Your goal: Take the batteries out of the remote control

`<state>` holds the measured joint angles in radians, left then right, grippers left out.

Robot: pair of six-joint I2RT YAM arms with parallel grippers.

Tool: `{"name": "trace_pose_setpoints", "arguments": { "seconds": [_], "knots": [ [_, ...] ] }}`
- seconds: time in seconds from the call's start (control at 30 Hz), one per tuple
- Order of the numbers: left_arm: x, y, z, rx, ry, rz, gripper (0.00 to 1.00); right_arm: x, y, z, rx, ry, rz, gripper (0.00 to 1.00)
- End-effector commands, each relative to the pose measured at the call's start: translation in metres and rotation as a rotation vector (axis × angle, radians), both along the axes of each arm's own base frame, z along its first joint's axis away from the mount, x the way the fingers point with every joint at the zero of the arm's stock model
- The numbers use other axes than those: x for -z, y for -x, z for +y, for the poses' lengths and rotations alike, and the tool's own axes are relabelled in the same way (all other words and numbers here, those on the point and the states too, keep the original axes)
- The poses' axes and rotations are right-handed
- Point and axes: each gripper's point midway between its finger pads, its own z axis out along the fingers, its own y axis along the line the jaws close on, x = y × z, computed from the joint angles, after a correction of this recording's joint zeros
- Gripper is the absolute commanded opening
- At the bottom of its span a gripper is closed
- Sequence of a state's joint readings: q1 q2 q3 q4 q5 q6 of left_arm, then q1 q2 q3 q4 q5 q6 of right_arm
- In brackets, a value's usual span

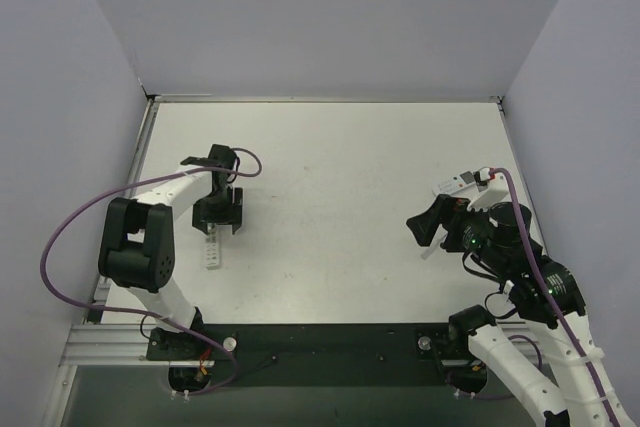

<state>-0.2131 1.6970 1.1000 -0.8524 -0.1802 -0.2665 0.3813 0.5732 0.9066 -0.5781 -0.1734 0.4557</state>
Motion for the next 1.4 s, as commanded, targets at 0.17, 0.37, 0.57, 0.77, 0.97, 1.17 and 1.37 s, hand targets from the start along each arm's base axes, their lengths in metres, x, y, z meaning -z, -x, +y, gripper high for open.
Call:
{"name": "trace_pose_setpoints", "arguments": {
  "seconds": [0.17, 0.37, 0.57, 0.77, 0.97, 1.17, 1.37],
  "knots": [
    [-0.003, -0.007, 0.011, -0.003, -0.045, -0.061, 0.77, -0.004, -0.002, 0.005, -0.027, -0.012, -0.031, 0.91],
    [0.002, -0.006, 0.026, -0.071, -0.072, -0.048, 0.75, -0.002, 0.000, 0.005, -0.028, -0.014, -0.029, 0.91],
    [0.016, -0.003, 0.024, -0.080, -0.059, 0.008, 0.66, 0.003, -0.002, 0.004, -0.020, -0.003, -0.023, 0.91],
    [0.024, 0.000, 0.001, -0.067, 0.071, 0.042, 0.43, 0.005, -0.004, 0.007, -0.020, -0.018, -0.013, 0.91],
    [-0.030, -0.017, -0.104, -0.048, 0.681, -0.130, 0.11, 0.002, 0.004, 0.056, -0.221, -0.236, 0.008, 0.91],
    [-0.154, -0.019, -0.180, 0.062, 1.238, -0.459, 0.00, -0.028, -0.002, 0.089, -0.357, -0.433, -0.123, 0.94],
    [-0.225, 0.013, -0.220, 0.208, 1.576, -0.566, 0.00, -0.035, -0.008, 0.122, -0.481, -0.646, -0.114, 0.83]
  ]
}}
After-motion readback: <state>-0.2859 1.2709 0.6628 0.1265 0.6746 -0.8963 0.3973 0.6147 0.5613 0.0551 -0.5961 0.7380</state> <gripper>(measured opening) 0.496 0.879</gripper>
